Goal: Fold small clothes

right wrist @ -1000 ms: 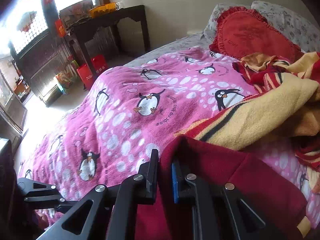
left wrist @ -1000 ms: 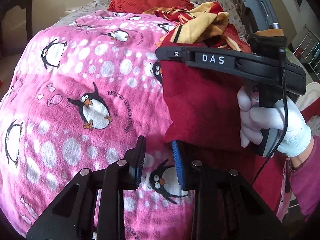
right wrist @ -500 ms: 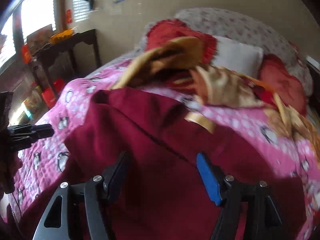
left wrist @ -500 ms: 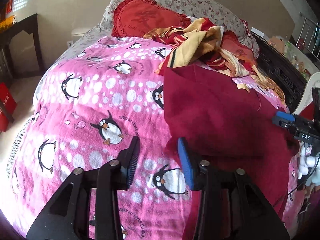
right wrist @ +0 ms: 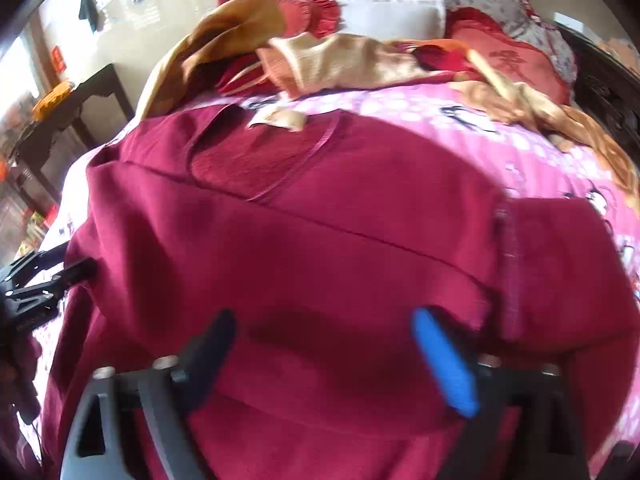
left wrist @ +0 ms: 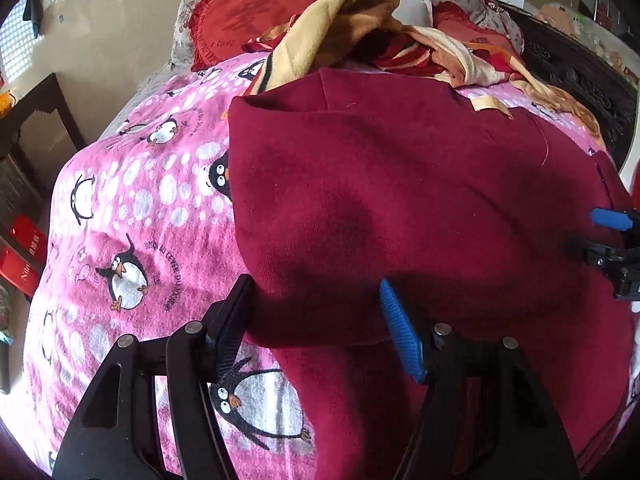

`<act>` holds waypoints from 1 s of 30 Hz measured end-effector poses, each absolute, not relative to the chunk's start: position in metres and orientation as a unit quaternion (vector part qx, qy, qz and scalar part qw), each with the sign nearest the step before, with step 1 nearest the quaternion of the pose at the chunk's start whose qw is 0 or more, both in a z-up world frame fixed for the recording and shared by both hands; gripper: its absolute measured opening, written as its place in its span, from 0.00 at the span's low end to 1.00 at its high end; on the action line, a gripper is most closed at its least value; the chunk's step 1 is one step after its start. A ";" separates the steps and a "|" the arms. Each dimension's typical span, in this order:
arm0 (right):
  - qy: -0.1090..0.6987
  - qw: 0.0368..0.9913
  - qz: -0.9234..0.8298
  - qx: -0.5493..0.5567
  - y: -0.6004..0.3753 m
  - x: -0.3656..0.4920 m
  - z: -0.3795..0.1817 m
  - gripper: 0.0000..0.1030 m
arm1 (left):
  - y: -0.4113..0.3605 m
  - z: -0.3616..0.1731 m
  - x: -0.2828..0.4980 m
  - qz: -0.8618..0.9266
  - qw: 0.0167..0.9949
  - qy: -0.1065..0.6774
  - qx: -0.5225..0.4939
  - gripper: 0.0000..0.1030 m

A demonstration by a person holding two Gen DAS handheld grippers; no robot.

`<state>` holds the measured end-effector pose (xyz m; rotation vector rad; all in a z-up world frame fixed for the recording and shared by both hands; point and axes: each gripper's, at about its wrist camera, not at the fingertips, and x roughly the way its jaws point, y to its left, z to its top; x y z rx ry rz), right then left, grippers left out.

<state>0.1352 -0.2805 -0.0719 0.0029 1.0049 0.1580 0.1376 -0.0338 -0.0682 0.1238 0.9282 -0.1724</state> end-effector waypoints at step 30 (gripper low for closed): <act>0.452 0.891 -0.029 -0.018 -0.253 0.114 -0.086 1.00 | -0.063 -0.018 0.084 -0.126 0.900 0.414 0.053 0.63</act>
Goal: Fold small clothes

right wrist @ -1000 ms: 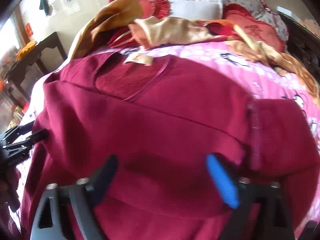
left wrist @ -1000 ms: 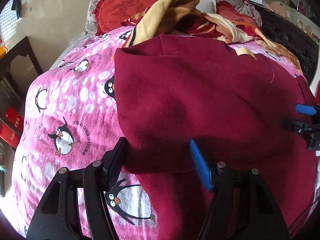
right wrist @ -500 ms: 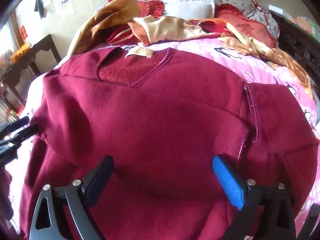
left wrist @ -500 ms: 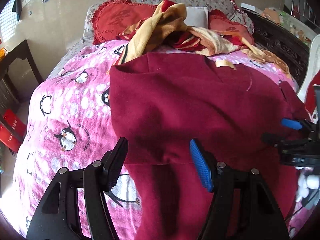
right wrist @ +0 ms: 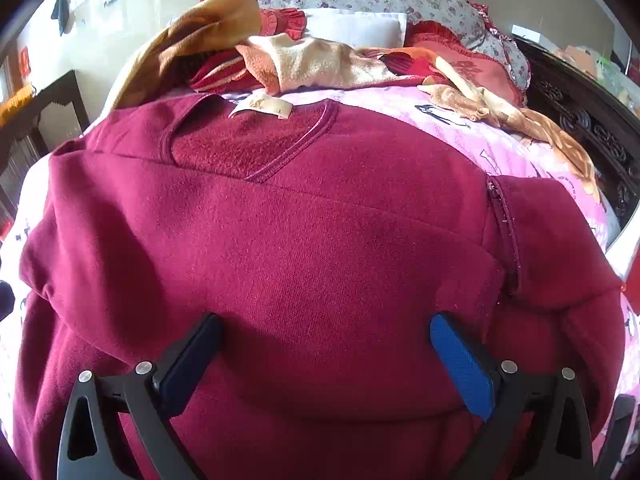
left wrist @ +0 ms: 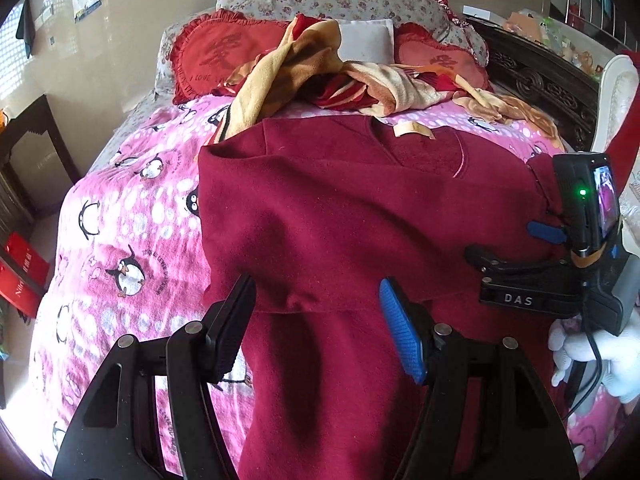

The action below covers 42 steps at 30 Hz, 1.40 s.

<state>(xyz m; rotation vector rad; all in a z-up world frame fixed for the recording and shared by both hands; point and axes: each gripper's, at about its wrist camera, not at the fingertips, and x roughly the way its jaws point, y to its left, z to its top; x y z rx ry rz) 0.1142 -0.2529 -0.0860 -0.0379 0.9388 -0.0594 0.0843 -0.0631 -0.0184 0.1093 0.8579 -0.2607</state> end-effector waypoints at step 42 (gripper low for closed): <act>0.426 0.895 0.031 0.129 -0.408 0.115 -0.044 0.13 | -0.075 -0.021 0.086 -0.151 0.888 0.433 0.033 0.63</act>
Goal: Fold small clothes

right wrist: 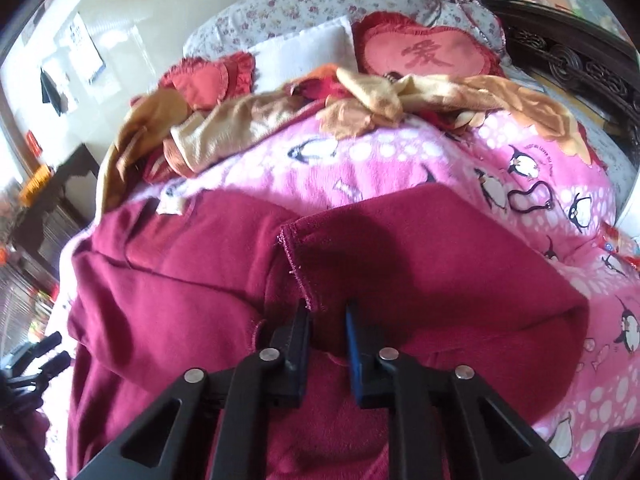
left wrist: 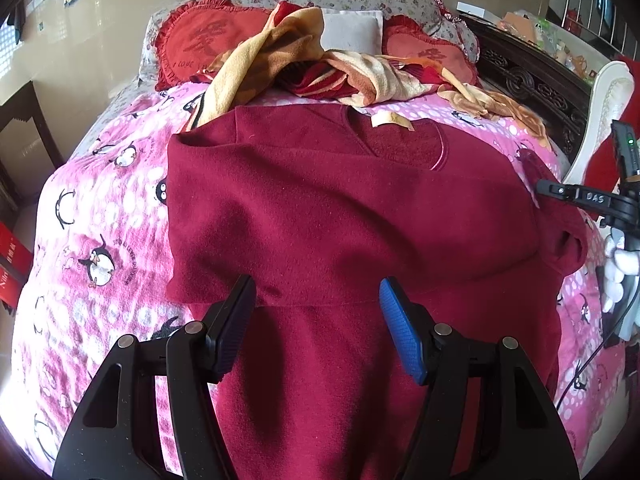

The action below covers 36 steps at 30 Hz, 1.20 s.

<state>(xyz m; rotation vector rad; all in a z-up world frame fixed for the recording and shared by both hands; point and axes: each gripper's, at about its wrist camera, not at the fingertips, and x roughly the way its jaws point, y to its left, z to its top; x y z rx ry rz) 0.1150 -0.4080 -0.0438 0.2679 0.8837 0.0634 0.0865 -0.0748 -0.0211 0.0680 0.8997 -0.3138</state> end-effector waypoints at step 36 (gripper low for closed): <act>0.457 0.826 0.320 0.081 -0.175 0.181 -0.009 0.13 | 0.019 -0.003 0.091 -0.097 0.905 0.413 -0.025 0.63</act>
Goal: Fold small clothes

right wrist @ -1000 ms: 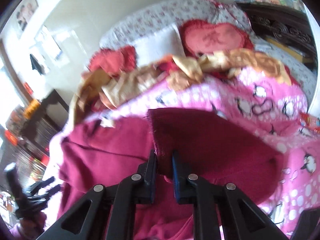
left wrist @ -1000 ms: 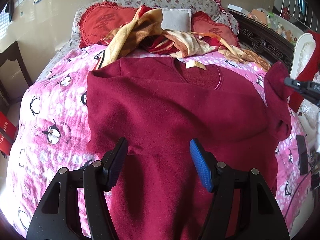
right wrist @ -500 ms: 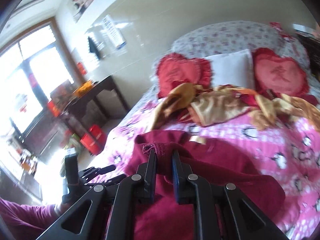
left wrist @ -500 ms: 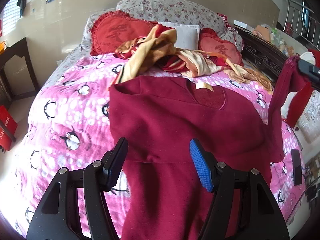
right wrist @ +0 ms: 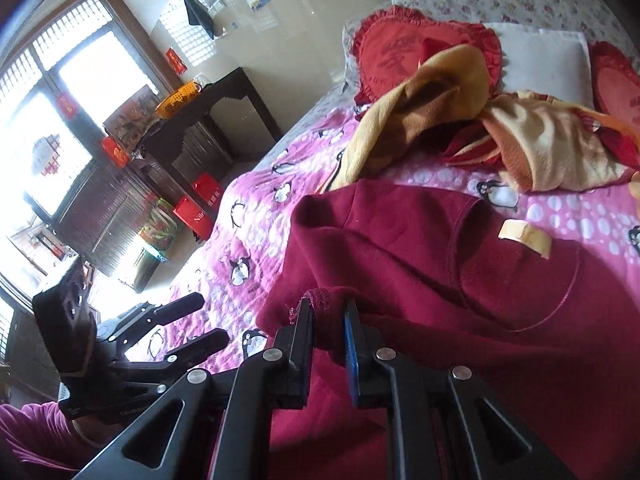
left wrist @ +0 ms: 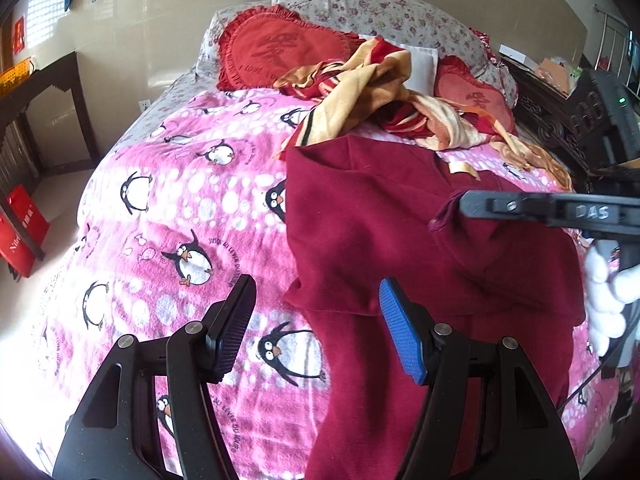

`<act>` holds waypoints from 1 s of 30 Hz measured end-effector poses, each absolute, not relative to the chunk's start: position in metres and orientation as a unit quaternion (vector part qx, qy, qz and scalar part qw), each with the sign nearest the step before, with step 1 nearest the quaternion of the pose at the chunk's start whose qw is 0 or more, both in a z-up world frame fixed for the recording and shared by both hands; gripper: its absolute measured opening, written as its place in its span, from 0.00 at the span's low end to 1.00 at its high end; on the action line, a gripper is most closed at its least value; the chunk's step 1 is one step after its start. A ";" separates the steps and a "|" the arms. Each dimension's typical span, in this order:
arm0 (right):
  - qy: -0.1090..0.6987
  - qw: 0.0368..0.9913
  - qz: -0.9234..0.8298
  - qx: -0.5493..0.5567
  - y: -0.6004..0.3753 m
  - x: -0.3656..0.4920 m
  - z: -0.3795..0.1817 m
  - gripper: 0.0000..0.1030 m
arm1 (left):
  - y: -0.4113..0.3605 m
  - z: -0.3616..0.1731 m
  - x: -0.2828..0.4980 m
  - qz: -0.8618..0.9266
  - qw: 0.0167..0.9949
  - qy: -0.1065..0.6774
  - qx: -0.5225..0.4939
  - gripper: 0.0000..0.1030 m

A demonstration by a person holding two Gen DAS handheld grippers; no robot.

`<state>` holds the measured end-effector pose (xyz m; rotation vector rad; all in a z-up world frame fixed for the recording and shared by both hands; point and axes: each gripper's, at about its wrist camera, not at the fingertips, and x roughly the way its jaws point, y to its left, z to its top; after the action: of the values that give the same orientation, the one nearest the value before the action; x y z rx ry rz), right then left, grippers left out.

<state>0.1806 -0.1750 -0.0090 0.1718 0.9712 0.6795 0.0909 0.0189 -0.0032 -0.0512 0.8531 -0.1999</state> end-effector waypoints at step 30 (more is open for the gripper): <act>0.388 0.889 0.160 0.184 -0.327 0.054 -0.010 0.48 | -0.074 -0.025 0.163 -0.200 0.866 0.457 -0.031 0.55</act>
<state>0.0537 -0.3274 -0.0099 0.3814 0.8059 0.3329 0.1627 -0.0744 -0.0251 -0.0648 0.9562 -0.4191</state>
